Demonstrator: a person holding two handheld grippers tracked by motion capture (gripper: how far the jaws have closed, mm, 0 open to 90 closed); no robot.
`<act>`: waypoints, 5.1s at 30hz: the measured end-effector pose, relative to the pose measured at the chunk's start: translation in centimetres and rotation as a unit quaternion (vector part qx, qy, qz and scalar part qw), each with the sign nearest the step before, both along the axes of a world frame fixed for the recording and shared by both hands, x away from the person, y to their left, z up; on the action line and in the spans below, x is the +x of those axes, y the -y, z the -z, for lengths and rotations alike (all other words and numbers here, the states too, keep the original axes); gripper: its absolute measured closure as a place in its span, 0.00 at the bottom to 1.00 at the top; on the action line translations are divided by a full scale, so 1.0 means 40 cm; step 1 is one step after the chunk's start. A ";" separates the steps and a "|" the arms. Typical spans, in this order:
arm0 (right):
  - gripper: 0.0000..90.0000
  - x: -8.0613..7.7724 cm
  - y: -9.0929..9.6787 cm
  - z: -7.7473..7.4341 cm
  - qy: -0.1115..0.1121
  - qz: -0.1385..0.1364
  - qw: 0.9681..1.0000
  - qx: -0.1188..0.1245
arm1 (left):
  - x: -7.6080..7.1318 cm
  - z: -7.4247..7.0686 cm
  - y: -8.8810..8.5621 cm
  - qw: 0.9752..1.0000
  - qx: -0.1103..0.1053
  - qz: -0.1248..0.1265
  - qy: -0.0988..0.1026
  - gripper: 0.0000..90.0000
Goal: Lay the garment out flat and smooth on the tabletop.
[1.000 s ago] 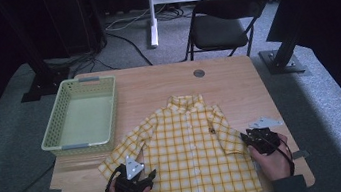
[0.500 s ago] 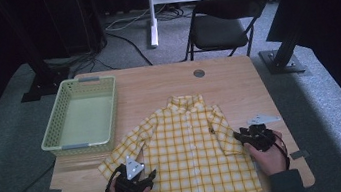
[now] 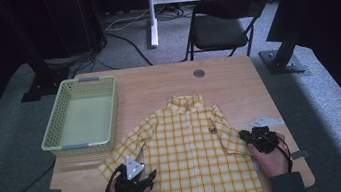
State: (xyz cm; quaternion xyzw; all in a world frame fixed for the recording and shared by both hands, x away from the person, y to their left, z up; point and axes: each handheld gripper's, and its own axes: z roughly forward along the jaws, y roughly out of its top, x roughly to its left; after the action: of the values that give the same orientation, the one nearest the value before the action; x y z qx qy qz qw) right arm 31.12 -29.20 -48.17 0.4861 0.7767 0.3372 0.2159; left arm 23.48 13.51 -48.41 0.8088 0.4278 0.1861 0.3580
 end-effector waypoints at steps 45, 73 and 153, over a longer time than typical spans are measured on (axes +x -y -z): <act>0.91 -0.019 0.095 -0.001 0.015 0.101 0.995 -0.003 | 0.000 0.000 0.000 1.000 0.000 0.001 0.000 0.53; 0.86 -0.027 0.015 0.000 -0.003 0.013 1.000 -0.008 | -0.003 0.000 0.000 1.000 -0.002 0.002 -0.001 0.53; 0.91 -0.012 0.115 0.002 0.000 0.095 0.995 -0.013 | -0.004 0.000 0.001 1.000 -0.003 0.003 -0.001 0.52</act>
State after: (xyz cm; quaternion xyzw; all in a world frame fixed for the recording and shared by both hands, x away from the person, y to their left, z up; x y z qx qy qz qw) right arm 30.65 -33.80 -48.23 0.5545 0.7316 0.3049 0.2535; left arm 23.32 13.47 -48.42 0.8094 0.4265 0.1828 0.3599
